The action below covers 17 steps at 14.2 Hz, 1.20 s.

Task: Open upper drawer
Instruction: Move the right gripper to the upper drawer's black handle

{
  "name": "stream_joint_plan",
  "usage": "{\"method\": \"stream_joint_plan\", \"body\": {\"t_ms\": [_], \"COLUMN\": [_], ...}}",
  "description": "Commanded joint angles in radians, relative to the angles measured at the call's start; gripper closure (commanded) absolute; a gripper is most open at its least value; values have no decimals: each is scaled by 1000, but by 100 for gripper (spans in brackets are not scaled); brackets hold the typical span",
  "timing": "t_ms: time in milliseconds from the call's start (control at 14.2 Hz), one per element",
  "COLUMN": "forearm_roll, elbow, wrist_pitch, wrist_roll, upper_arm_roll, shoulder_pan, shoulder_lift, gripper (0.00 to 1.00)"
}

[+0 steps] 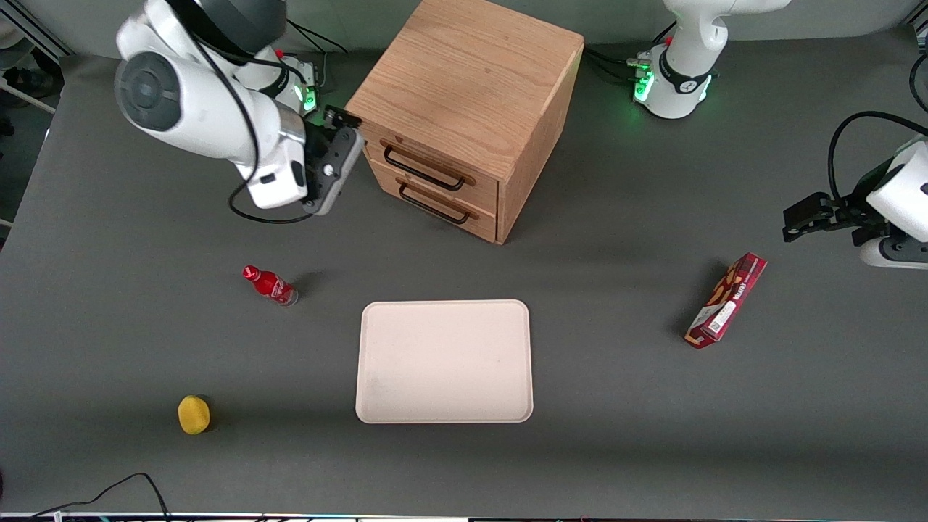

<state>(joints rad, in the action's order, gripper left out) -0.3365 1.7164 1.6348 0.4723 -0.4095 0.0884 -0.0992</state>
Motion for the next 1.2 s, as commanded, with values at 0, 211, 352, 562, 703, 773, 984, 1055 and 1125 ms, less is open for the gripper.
{"method": "stream_joint_plan", "body": {"t_ms": [0,211,352,562,703,773,984,1055,1125], "forearm_roll": [-32,-44,-44,-44,-44,-47,-102,-104,-104], "elbow": [80,114,138,172,196,210,246,246,249], "wrist_pitch": [88,163,213,278,318,338,385,392,393], "wrist_roll": [-21,-46,-61,-75,-77,-77,-77,-77,-77], "upper_arm_roll": [-18,-58,-83,-107,-117,-124,-129,-132,-134], "shoulder_pan": [-7,-6,-6,-4,-4,-4,-3,-3,-3], "shoulder_lift": [3,-23,-39,-56,-65,-66,-65,-66,-71], "gripper": [0,0,0,0,0,0,0,0,0]}}
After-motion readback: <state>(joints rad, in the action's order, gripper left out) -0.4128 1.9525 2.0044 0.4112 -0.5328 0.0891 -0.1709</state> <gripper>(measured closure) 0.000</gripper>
